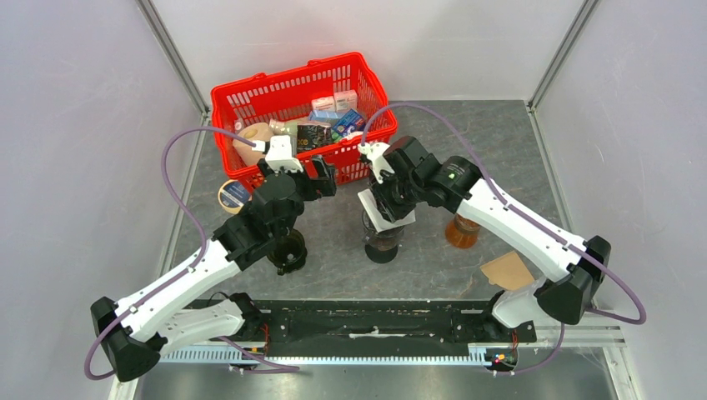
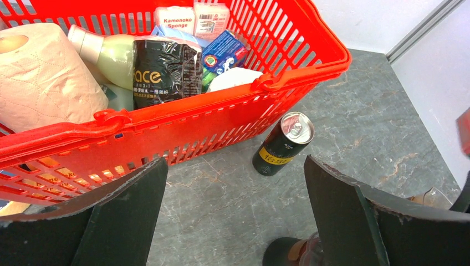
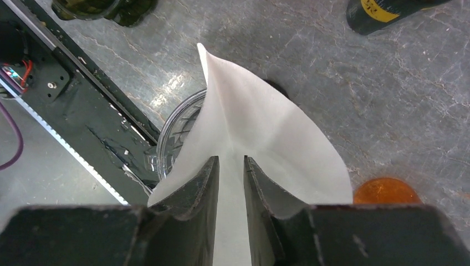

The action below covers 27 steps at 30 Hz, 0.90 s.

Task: Place the coffee filter in the dripper

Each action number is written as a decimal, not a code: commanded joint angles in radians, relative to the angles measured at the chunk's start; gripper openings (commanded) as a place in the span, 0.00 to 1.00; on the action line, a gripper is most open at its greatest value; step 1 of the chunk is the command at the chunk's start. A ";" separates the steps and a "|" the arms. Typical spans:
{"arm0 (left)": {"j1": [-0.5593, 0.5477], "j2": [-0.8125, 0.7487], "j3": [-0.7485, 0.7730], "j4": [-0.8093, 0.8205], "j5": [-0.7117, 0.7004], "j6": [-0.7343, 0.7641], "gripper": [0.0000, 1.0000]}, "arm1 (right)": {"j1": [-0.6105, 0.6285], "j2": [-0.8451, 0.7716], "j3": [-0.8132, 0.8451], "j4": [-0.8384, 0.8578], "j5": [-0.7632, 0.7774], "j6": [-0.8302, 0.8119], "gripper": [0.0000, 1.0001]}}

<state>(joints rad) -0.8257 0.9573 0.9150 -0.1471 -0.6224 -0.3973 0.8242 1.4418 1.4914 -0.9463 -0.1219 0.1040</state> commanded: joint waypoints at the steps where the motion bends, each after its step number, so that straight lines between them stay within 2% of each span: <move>1: 0.005 -0.013 0.007 0.050 -0.008 0.011 1.00 | 0.021 0.015 0.039 -0.023 0.041 -0.003 0.30; 27: 0.008 -0.024 -0.007 0.052 -0.018 0.016 1.00 | 0.028 0.072 0.029 -0.022 0.043 -0.031 0.32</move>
<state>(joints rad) -0.8238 0.9459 0.9096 -0.1455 -0.6231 -0.3969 0.8471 1.4933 1.4918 -0.9668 -0.0780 0.0906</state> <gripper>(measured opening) 0.996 0.316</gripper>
